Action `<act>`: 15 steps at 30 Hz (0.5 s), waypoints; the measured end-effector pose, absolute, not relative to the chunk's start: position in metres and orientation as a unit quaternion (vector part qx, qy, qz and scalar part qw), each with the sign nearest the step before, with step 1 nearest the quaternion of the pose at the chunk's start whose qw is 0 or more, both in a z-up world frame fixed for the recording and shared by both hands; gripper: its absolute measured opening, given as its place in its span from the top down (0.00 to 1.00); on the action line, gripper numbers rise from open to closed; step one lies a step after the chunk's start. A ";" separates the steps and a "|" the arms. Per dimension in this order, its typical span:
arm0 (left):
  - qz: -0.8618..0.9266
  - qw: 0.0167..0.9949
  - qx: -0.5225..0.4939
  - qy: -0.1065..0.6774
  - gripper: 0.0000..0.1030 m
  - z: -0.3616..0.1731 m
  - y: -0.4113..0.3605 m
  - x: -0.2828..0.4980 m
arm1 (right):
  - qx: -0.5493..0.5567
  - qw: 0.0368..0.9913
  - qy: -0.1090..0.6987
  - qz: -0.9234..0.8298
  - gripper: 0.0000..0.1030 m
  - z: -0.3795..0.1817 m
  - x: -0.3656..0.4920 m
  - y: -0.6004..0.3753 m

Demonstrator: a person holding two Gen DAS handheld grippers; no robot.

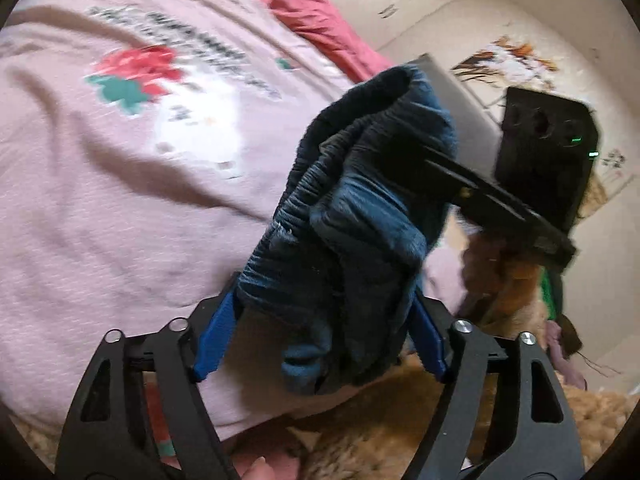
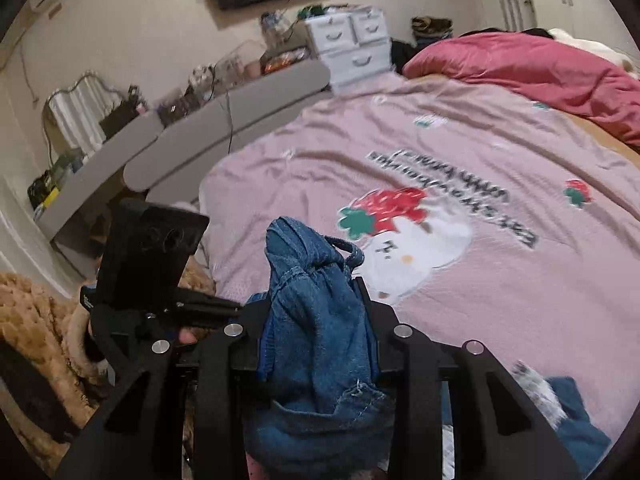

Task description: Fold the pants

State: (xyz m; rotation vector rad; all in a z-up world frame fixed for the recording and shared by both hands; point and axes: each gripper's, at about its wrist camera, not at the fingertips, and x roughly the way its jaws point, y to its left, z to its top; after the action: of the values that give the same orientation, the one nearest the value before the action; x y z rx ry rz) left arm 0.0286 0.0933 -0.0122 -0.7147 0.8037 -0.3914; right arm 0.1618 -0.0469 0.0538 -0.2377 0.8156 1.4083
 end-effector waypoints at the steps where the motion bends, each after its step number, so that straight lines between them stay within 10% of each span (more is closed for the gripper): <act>1: -0.194 0.840 -0.342 0.374 0.38 -0.010 0.089 0.031 | -0.099 0.684 0.362 0.626 0.69 0.055 0.165 -0.054; 10: -0.262 0.834 -0.344 0.342 0.38 0.000 0.046 0.049 | -0.026 0.713 0.343 0.611 0.58 0.060 0.189 -0.127; 15: -0.317 0.822 -0.333 0.336 0.38 0.002 0.011 0.061 | 0.034 0.747 0.339 0.571 0.32 0.051 0.198 -0.180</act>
State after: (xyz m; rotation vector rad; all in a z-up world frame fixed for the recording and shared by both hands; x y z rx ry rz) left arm 0.0615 0.0112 0.0017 -0.7087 0.7139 -0.6736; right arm 0.1982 -0.1800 0.0512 0.0741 0.7415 1.2500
